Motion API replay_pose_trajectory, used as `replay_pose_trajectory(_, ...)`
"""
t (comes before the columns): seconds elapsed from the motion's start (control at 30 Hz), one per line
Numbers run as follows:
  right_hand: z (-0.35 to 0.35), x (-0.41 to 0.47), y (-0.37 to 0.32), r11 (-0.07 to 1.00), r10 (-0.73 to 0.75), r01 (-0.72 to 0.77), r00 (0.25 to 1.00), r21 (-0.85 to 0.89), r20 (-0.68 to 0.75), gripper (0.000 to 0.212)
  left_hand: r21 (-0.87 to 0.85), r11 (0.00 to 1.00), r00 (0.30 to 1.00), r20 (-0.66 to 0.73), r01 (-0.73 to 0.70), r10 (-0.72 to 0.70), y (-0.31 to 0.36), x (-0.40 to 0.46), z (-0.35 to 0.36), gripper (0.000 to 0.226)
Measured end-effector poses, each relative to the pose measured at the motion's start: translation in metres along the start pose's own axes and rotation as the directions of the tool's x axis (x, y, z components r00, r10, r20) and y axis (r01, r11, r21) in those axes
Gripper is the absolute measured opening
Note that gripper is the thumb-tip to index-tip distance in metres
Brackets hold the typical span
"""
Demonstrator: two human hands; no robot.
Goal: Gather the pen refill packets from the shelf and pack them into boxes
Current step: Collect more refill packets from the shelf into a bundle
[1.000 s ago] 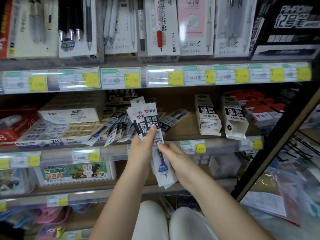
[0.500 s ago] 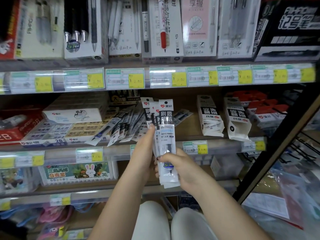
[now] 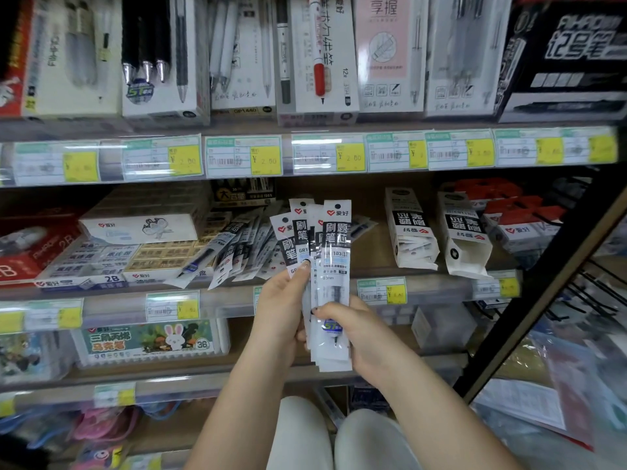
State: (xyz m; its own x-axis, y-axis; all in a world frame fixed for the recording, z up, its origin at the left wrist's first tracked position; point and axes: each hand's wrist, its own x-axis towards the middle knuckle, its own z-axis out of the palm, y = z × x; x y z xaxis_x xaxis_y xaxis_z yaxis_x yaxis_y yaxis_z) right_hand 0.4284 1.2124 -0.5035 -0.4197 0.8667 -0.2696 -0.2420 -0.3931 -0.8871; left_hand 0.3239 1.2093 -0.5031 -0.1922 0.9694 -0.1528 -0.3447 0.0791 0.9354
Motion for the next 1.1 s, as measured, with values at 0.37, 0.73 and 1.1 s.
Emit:
replay_pose_trajectory(0.37, -0.005, 0.001, -0.001, 1.0, 0.026, -0.027, 0.999, -0.011, -0.043, 0.022, -0.022, 1.0, 0.996, -0.084, 0.016, -0.018, 0.005, -0.006, 0.0, 0.035)
replay_pose_trajectory(0.73, -0.009, 0.0, -0.003, 0.998, 0.053, -0.053, 0.997, -0.015, -0.049, 0.021, -0.02, 1.0, 0.995, -0.103, -0.011, 0.009, 0.011, -0.013, 0.003, 0.033)
replay_pose_trajectory(1.1, -0.011, -0.002, -0.002, 0.998, 0.059, -0.06, 0.996, -0.017, -0.073, 0.024, 0.008, 0.999, 0.997, -0.07, -0.037, 0.038, 0.016, -0.022, 0.007, 0.025)
